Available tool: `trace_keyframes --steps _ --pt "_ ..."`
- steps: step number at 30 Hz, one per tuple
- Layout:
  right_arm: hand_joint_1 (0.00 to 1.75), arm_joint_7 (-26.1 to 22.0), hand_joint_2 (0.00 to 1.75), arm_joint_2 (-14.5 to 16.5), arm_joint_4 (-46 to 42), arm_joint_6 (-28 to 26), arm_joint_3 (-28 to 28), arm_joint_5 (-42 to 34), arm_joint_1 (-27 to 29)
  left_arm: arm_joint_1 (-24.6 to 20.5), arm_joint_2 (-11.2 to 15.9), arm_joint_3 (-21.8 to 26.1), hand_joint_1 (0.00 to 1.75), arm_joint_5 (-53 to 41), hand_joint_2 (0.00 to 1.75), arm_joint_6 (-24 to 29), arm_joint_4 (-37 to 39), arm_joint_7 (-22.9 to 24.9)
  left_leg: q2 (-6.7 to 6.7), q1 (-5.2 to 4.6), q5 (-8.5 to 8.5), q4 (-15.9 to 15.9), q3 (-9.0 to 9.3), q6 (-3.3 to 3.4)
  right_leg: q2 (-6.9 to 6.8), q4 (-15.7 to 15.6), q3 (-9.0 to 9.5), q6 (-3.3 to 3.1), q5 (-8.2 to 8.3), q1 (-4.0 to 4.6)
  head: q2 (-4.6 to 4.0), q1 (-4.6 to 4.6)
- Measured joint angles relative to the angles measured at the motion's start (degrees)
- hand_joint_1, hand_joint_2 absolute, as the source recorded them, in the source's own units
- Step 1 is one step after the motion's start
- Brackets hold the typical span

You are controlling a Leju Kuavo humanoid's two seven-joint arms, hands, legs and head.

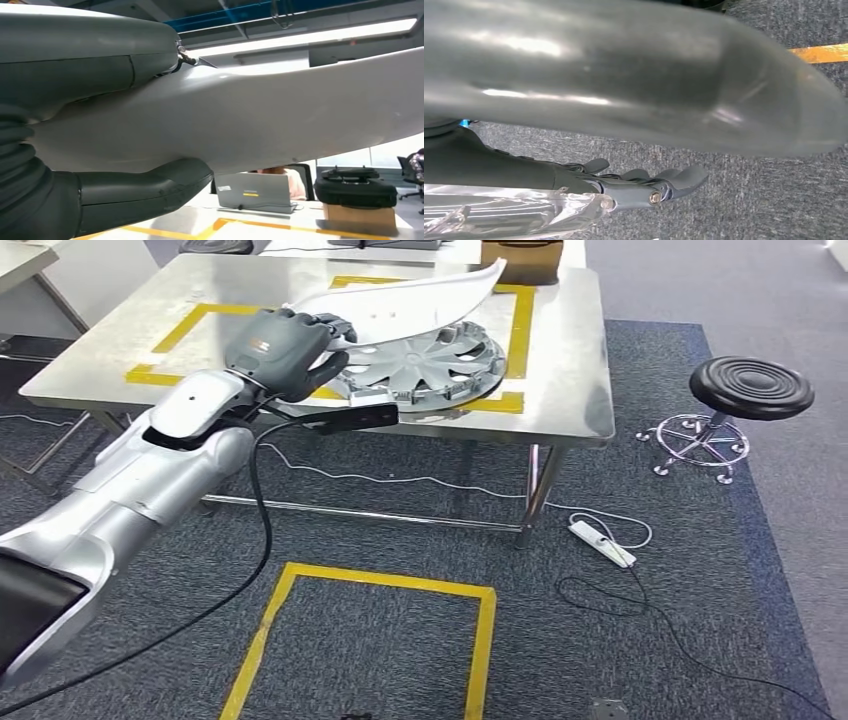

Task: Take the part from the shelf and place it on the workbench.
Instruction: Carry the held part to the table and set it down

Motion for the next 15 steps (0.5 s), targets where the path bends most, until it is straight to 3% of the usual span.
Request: trace_keyframes --steps 2,3,7,9,11,12,13,15 --pt "0.0 0.0 0.0 0.0 0.0 0.0 0.0 0.0 -0.1 -0.2 -0.1 0.0 1.75 0.0 1.75 0.0 0.0 0.0 -0.03 -0.05 2.44 -6.7 3.11 0.36 0.14 0.2 0.31 0.6 -0.52 0.23 0.0 -0.04" --pt "0.0 0.0 0.0 0.0 0.0 0.0 0.0 0.0 -0.1 -0.3 -0.2 0.0 1.75 0.0 1.75 0.0 0.0 0.0 -0.05 -0.1 2.52 -8.2 3.84 0.58 0.16 0.2 0.34 0.88 -0.68 0.35 0.0 -0.04" --pt "0.0 0.0 0.0 0.0 0.0 0.0 0.0 0.0 0.0 -0.4 -0.2 0.0 1.75 0.0 1.75 -0.1 0.0 0.0 -0.08 -0.06 1.93 -9.0 4.4 2.1 -0.08 0.8 0.18 2.02 -1.58 0.31 0.0 0.2" --pt "0.0 0.0 0.0 0.0 0.0 0.0 0.0 0.0 0.1 -0.4 -0.3 0.0 1.75 0.0 1.75 -0.2 0.0 0.0 -0.1 -0.02 1.71 -9.1 4.82 2.72 -0.32 6.4 -2.5 2.28 -4.3 0.35 0.0 0.47" --pt "0.0 0.0 0.0 0.0 0.0 0.0 0.0 0.0 0.1 -0.2 -0.3 -0.1 1.75 -0.1 1.75 -0.3 0.0 0.0 -0.13 -0.16 1.36 -9.1 5.18 3.0 -0.35 14.0 -6.73 2.32 -6.9 0.41 0.0 0.57" --pt "0.0 0.0 0.0 0.0 0.0 0.0 0.0 0.0 0.2 -0.1 -0.3 -0.1 1.75 -0.2 1.75 -0.3 0.0 0.0 -0.14 -0.21 1.15 -9.1 5.41 3.05 -0.35 16.1 -8.17 2.31 -6.95 0.44 0.0 0.59" --pt "0.0 0.0 0.0 0.0 0.0 0.0 0.0 0.0 0.2 0.0 -0.3 -0.1 1.75 -0.2 1.75 -0.3 0.0 0.0 -0.17 -0.25 0.9 -9.1 5.74 3.02 -0.35 15.8 -8.55 2.25 -5.75 0.46 0.0 0.59" --pt "0.0 0.0 0.0 0.0 0.0 0.0 0.0 0.0 0.3 0.1 -0.4 -0.1 1.75 -0.2 1.75 -0.3 0.0 0.0 -0.21 -0.25 0.3 -9.0 6.58 2.79 -0.42 9.2 -6.21 2.01 -0.95 0.47 -0.01 0.6"
